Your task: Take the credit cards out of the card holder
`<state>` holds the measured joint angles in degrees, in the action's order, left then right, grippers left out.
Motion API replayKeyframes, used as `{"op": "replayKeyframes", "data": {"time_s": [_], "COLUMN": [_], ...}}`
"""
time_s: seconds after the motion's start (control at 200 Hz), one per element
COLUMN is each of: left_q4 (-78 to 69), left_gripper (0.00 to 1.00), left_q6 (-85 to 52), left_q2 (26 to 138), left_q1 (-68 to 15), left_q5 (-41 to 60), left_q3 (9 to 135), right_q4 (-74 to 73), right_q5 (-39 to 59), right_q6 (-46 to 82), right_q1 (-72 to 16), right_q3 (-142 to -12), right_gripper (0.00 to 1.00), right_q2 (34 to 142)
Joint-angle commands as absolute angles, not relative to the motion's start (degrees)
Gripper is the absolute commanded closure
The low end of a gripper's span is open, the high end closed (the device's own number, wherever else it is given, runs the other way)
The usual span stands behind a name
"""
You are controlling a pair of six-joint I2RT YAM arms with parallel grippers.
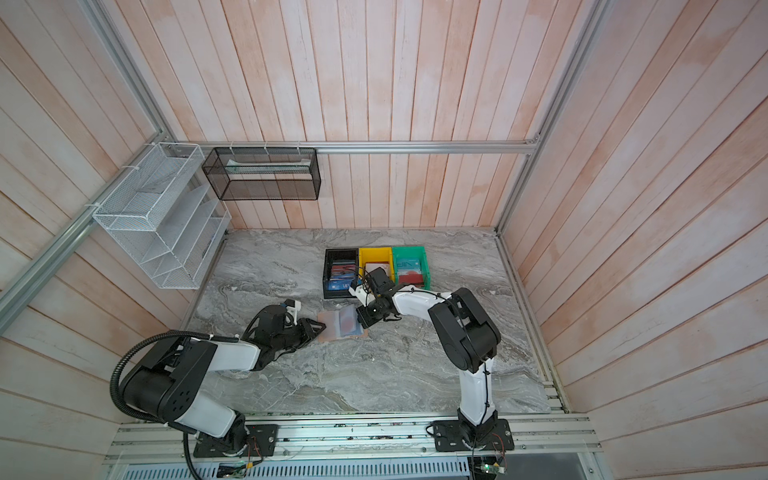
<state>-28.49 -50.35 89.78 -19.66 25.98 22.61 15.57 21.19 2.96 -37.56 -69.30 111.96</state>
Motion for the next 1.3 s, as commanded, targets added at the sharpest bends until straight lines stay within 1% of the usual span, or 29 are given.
{"op": "replayKeyframes", "data": {"time_s": [0.0, 0.33, 0.69, 1.295], "left_q4": [-23.86, -23.56, -23.22, -23.13], "left_gripper": [0.66, 0.66, 0.66, 0.66], "left_q6": [-49.04, -48.87, -48.7, -48.34], "left_q2": [91.76, 91.82, 91.49, 92.02], "left_q1": [-19.95, -19.95, -19.95, -19.91], "left_q5": [24.57, 24.52, 24.37, 24.35], "left_q3": [22.32, 22.5, 22.36, 22.5], "right_q4": [19.55, 20.4, 19.89, 19.69], "right_q5": [18.06, 17.09, 19.49, 20.04], "right_q6": [1.91, 0.94, 1.29, 1.58], "right_q1": [-38.15, -38.29, -38.24, -40.32], "right_q3": [-70.09, -70.91, -71.78, -72.52], "right_gripper": [0.96, 0.96, 0.97, 0.97], "right_q2": [111.26, 104.77, 111.11, 114.52]}}
